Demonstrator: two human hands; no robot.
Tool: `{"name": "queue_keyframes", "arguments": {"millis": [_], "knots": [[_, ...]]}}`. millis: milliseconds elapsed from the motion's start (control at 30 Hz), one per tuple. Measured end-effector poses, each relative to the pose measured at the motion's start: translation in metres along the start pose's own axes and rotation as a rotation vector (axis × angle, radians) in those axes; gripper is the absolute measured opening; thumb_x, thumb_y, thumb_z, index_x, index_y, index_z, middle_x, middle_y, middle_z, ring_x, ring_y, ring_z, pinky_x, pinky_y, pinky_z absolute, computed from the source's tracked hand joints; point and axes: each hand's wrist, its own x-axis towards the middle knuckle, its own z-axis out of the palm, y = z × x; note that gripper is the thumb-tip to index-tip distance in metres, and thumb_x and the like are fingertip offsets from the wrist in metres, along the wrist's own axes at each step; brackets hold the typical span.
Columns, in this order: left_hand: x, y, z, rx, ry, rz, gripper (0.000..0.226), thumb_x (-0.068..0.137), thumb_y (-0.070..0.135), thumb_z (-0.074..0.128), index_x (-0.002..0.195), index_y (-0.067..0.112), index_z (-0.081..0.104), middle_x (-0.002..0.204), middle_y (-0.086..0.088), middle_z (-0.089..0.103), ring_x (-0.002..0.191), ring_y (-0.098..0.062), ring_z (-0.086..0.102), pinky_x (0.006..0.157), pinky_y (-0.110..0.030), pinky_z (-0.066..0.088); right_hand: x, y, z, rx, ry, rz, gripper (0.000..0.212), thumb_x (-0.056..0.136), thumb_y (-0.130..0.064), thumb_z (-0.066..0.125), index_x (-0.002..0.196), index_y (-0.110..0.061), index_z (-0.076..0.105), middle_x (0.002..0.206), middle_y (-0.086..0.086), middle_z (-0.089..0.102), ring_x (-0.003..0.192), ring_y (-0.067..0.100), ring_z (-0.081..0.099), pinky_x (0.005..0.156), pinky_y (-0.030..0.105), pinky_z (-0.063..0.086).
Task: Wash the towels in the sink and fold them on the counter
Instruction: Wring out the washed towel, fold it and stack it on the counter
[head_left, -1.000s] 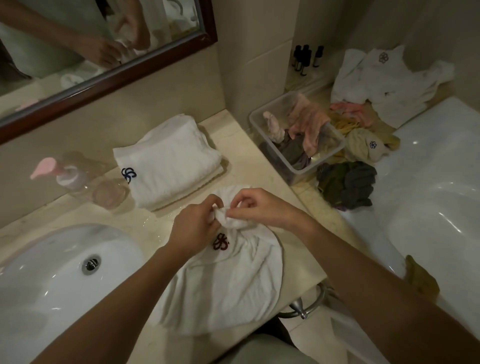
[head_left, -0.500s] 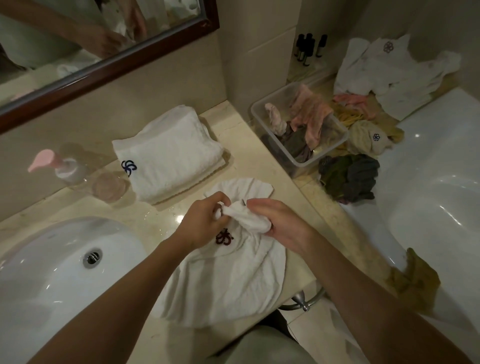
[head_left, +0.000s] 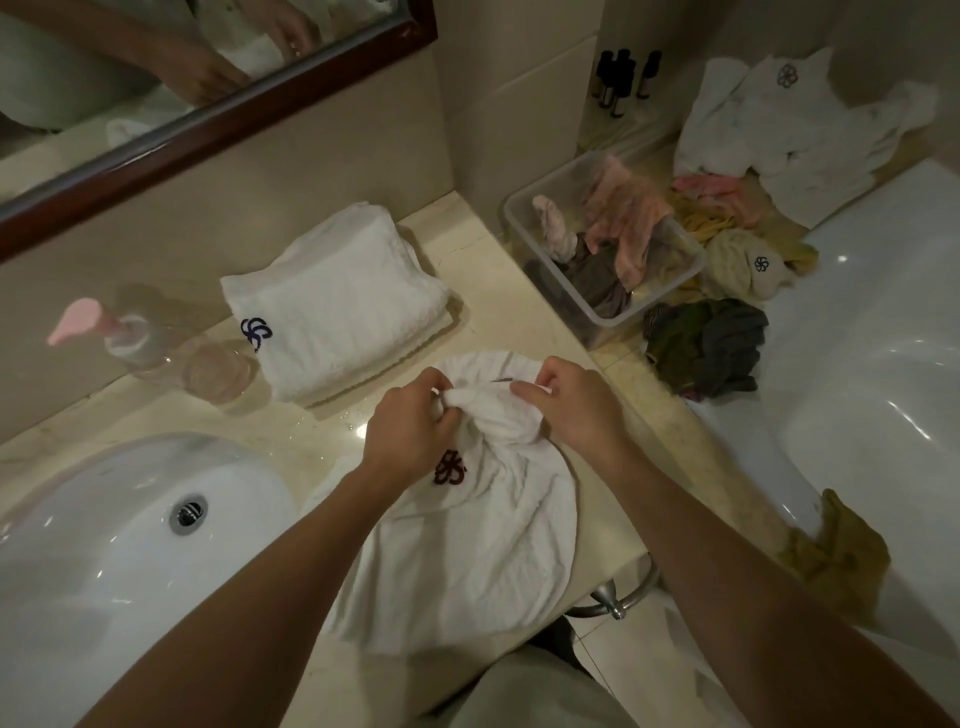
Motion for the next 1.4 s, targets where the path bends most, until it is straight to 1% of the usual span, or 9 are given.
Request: {"name": "queue_keyframes", "arguments": {"millis": [167, 567, 667, 833, 900, 1000, 1100, 1267, 1400], "knots": [[0.007, -0.001, 0.002, -0.041, 0.006, -0.146, 0.018, 0.091, 0.03, 0.06, 0.106, 0.019, 0.061, 0.078, 0.005, 0.063, 0.073, -0.016, 0.059, 0.057, -0.028, 0.041, 0.013, 0.008, -0.01, 0.391, -0.285, 0.083, 0.013, 0.094, -0.019, 0.068, 0.1, -0.009, 0.064, 0.082, 0.006, 0.067, 0.08, 0.021, 0.064, 0.078, 0.035, 0.053], [0.008, 0.008, -0.01, -0.069, -0.162, -0.147, 0.032, 0.092, 0.043, 0.063, 0.116, 0.022, 0.064, 0.083, 0.003, 0.065, 0.074, -0.014, 0.06, 0.065, -0.028, 0.046, 0.035, 0.002, 0.009, -0.132, 0.092, 0.066, 0.018, 0.095, -0.024, 0.062, 0.105, -0.011, 0.055, 0.102, 0.007, 0.065, 0.09, 0.026, 0.061, 0.074, 0.036, 0.048], [0.007, 0.009, -0.015, -0.08, -0.216, -0.182, 0.042, 0.092, 0.046, 0.062, 0.129, 0.026, 0.059, 0.103, -0.003, 0.066, 0.095, -0.019, 0.062, 0.083, -0.032, 0.05, 0.032, -0.003, 0.014, -0.232, 0.123, 0.09, 0.023, 0.094, -0.02, 0.056, 0.113, -0.007, 0.053, 0.112, 0.014, 0.064, 0.101, 0.033, 0.063, 0.08, 0.04, 0.053], [0.003, 0.008, -0.027, -0.287, -0.261, -0.237, 0.045, 0.102, 0.027, 0.045, 0.147, 0.021, 0.046, 0.147, 0.0, 0.047, 0.133, -0.014, 0.042, 0.108, -0.029, 0.032, 0.025, -0.012, 0.012, -0.35, 0.062, 0.213, 0.019, 0.095, -0.02, 0.053, 0.109, -0.008, 0.057, 0.113, 0.012, 0.064, 0.099, 0.031, 0.062, 0.071, 0.034, 0.045], [0.0, 0.001, -0.039, -0.244, -0.232, -0.206, 0.044, 0.102, 0.018, 0.042, 0.146, 0.016, 0.047, 0.151, -0.003, 0.045, 0.14, -0.019, 0.039, 0.112, -0.031, 0.029, 0.023, -0.022, 0.007, -0.371, 0.026, 0.228, 0.024, 0.095, -0.017, 0.054, 0.116, -0.007, 0.057, 0.12, 0.014, 0.061, 0.106, 0.032, 0.062, 0.075, 0.035, 0.046], [-0.005, -0.011, -0.063, -0.188, -0.094, -0.171, 0.034, 0.099, 0.014, 0.05, 0.13, 0.014, 0.064, 0.124, -0.012, 0.066, 0.114, -0.025, 0.061, 0.093, -0.029, 0.044, 0.019, -0.031, -0.003, -0.354, 0.043, 0.175, 0.03, 0.098, -0.013, 0.046, 0.127, -0.006, 0.048, 0.124, 0.016, 0.059, 0.109, 0.035, 0.061, 0.079, 0.039, 0.047], [-0.013, -0.026, -0.089, -0.158, 0.116, -0.15, 0.025, 0.098, 0.019, 0.057, 0.116, 0.014, 0.073, 0.103, -0.01, 0.073, 0.091, -0.02, 0.066, 0.08, -0.026, 0.047, 0.009, -0.033, -0.018, -0.246, 0.008, 0.033, 0.014, 0.097, -0.006, 0.043, 0.106, -0.012, 0.053, 0.108, 0.015, 0.063, 0.1, 0.035, 0.061, 0.077, 0.038, 0.049], [-0.022, -0.046, -0.121, -0.177, 0.3, -0.133, 0.024, 0.096, 0.019, 0.059, 0.113, 0.012, 0.074, 0.104, -0.011, 0.075, 0.098, -0.022, 0.068, 0.094, -0.032, 0.05, -0.025, -0.044, -0.051, -0.215, 0.088, -0.101, 0.024, 0.098, -0.006, 0.051, 0.109, -0.009, 0.072, 0.106, 0.012, 0.072, 0.099, 0.029, 0.065, 0.088, 0.037, 0.053], [-0.044, -0.062, -0.146, -0.254, 0.346, -0.071, 0.022, 0.094, 0.016, 0.062, 0.109, 0.011, 0.077, 0.104, -0.007, 0.075, 0.094, -0.014, 0.066, 0.081, -0.021, 0.044, -0.063, -0.051, -0.071, -0.288, 0.1, -0.08, 0.023, 0.099, -0.008, 0.052, 0.112, -0.009, 0.071, 0.104, 0.013, 0.071, 0.089, 0.027, 0.067, 0.077, 0.038, 0.057]]}}
